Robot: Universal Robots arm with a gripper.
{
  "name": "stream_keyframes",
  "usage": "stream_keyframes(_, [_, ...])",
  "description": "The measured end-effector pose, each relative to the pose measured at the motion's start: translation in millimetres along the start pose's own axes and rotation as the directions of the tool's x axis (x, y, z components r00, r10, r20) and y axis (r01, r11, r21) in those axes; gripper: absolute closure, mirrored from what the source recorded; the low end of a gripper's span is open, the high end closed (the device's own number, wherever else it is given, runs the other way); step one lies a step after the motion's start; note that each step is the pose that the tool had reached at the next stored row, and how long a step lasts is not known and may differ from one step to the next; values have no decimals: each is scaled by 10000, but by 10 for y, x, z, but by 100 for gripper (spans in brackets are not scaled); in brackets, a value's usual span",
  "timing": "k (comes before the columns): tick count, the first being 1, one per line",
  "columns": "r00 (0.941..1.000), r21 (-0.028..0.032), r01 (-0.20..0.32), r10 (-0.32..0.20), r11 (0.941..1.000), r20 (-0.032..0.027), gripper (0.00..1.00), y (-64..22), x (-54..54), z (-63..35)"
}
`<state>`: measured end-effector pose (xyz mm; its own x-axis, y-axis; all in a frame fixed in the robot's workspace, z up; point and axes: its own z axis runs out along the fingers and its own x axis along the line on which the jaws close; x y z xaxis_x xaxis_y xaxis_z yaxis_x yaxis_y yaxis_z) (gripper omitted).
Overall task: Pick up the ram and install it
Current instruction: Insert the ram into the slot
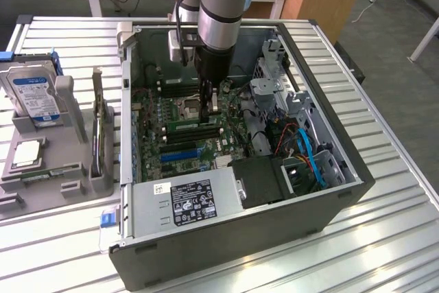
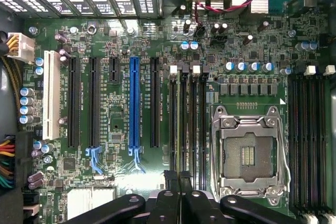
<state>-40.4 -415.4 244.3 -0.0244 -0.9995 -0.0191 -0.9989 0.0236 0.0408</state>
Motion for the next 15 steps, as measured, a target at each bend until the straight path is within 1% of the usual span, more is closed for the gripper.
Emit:
stream_keyframes(4, [10000, 0, 0, 0, 10000, 0, 88, 0, 1, 4])
stream_keyframes(15, [10000, -1, 0, 0, 10000, 0, 88, -2, 2, 60])
